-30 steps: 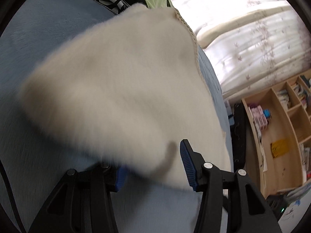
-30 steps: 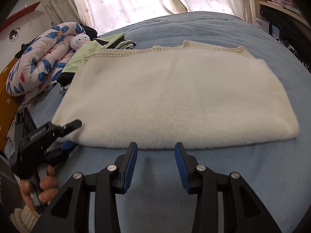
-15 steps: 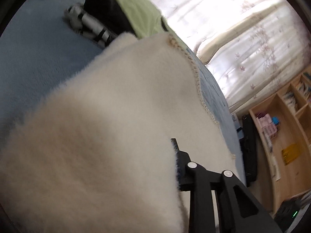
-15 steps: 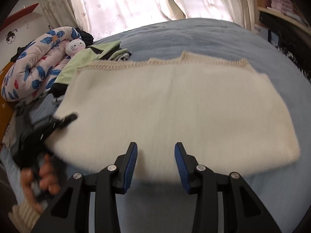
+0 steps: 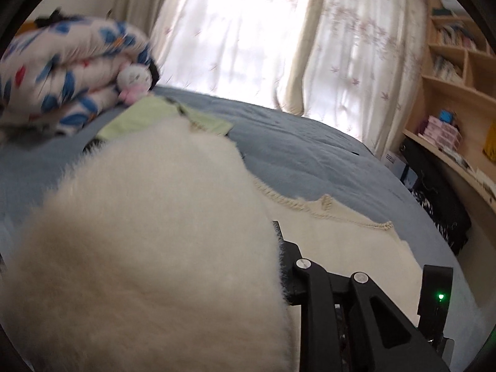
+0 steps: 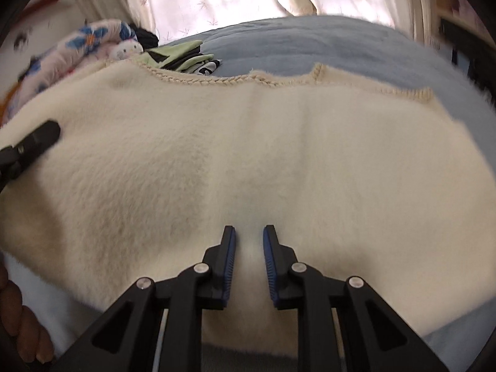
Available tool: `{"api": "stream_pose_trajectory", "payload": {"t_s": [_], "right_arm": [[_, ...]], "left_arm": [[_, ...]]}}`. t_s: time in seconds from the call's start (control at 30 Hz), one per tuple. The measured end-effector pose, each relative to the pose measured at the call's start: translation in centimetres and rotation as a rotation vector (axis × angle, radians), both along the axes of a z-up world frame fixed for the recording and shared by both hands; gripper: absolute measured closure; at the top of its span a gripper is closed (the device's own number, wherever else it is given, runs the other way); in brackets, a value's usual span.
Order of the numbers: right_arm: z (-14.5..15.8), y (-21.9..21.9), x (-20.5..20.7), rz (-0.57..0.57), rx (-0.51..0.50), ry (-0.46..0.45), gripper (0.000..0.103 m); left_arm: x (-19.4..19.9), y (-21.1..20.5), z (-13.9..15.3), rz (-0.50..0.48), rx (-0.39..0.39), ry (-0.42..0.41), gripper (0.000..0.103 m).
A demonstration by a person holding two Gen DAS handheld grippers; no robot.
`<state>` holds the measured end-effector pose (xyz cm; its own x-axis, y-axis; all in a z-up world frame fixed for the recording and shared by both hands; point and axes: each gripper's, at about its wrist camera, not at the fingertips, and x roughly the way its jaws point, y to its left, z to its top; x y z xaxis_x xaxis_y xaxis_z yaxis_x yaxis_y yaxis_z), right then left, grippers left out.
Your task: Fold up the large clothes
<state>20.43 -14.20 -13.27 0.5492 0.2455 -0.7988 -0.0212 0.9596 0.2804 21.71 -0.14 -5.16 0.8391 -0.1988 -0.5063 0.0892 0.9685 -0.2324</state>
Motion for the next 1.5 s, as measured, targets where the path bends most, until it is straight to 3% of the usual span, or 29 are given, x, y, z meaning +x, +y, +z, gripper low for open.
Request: {"api": "stream_pose_trajectory", "payload": {"t_s": [0.1, 0.3, 0.4, 0.53, 0.6, 0.67, 0.7, 0.73, 0.87, 1.03, 1.27, 1.43, 1.5], "right_arm": [[0.7, -2.8, -1.6, -0.038, 0.102, 0.031, 0.085], [2.9, -11.5, -7.8, -0.246, 0.076, -0.004, 0.085], [3.3, -16.3, -10.5, -0.369, 0.049, -0.007, 0.085], [2.4, -20.4, -12.9, -0.470, 0.043, 0.020, 0.085], [2.0, -21.3, -13.4, -0.486, 0.063, 0.030, 0.085], [1.9, -21.5, -13.8, -0.482, 0.075, 0.027, 0.085], [1.9, -21.3, -13.8, -0.472, 0.079, 0.025, 0.085], [2.0, -21.1, -13.8, -0.461, 0.082, 0.024, 0.084], [2.3, -20.6, -13.3, -0.437, 0.098, 0.004, 0.084], [2.9, -19.7, -13.1, -0.408, 0.094, -0.015, 0.084], [3.1, -19.0, -12.9, -0.390, 0.111, -0.004, 0.084], [4.2, -18.8, -13.1, -0.385, 0.177, -0.030, 0.053], [5.0, -18.8, -13.3, -0.382, 0.213, -0.056, 0.051]], "left_arm": [[0.0, -3.9, 2.4, -0.051, 0.101, -0.046, 0.083], [-1.5, -13.8, 3.3, -0.202, 0.260, -0.081, 0.083], [-1.8, -18.8, 1.1, -0.298, 0.287, -0.008, 0.083], [-1.7, -24.1, -4.9, -0.393, 0.379, 0.151, 0.079], [-2.7, -25.7, -6.7, -0.393, 0.490, 0.118, 0.074], [-3.6, -26.6, -6.7, -0.424, 0.541, 0.092, 0.055], [-3.9, -26.6, -6.4, -0.461, 0.512, 0.103, 0.037], [-4.0, -26.5, -6.1, -0.482, 0.480, 0.113, 0.028], [-4.6, -25.4, -4.2, -0.521, 0.374, 0.160, 0.027], [-5.9, -20.7, -2.3, -0.515, 0.230, 0.197, 0.027], [-7.5, -14.5, -1.6, -0.450, 0.157, 0.201, 0.027], [-6.7, -10.9, -1.8, -0.347, 0.127, 0.217, 0.027], [-5.5, -9.5, -2.7, -0.288, 0.119, 0.252, 0.027]]}}
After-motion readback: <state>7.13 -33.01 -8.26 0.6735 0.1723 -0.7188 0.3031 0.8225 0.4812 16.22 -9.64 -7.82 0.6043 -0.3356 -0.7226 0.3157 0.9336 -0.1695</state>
